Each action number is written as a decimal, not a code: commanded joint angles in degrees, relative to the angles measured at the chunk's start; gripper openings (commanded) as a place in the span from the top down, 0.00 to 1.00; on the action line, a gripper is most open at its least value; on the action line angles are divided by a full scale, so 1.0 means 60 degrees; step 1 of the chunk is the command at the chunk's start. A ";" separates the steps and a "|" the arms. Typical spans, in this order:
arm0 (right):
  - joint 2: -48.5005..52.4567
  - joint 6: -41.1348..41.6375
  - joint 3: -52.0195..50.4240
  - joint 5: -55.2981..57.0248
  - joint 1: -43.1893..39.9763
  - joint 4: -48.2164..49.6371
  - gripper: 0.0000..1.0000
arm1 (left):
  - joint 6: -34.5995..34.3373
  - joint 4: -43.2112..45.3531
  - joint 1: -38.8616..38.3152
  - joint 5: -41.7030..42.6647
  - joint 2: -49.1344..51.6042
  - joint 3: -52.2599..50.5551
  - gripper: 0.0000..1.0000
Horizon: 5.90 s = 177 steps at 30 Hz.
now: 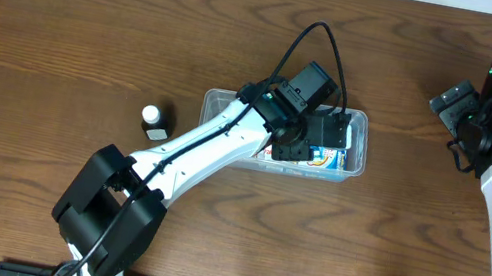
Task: Pack container
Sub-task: 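Carry the white box into the container and release it, then move the left gripper back to the dark Woods' syrup bottle, then close the left gripper on the bottle's white cap and lift, then carry the bottle to the container's left end and lower it in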
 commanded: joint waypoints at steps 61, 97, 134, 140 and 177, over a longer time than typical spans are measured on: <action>0.0051 0.0109 0.0004 0.0036 -0.0022 -0.0018 0.01 | -0.9898 -0.4153 0.5821 -0.1789 -0.1075 -0.0331 0.04; 0.0051 0.0109 0.0004 0.0040 -0.0022 -0.0018 0.01 | -1.1639 -0.4393 0.5821 -0.1814 -0.0812 -0.0503 0.32; 0.0051 0.0109 0.0004 0.0036 -0.0022 -0.0018 0.01 | -1.1781 -0.3697 0.5821 -0.1818 -0.0801 -0.1096 0.70; 0.0051 0.0109 0.0004 0.0036 -0.0022 -0.0018 0.01 | -1.1777 -0.3657 0.5821 -0.1821 -0.0805 -0.1096 0.79; 0.0051 0.0109 0.0004 0.0040 -0.0022 -0.0018 0.01 | -1.5970 -0.3413 0.3781 -0.1606 -0.3701 0.0503 0.79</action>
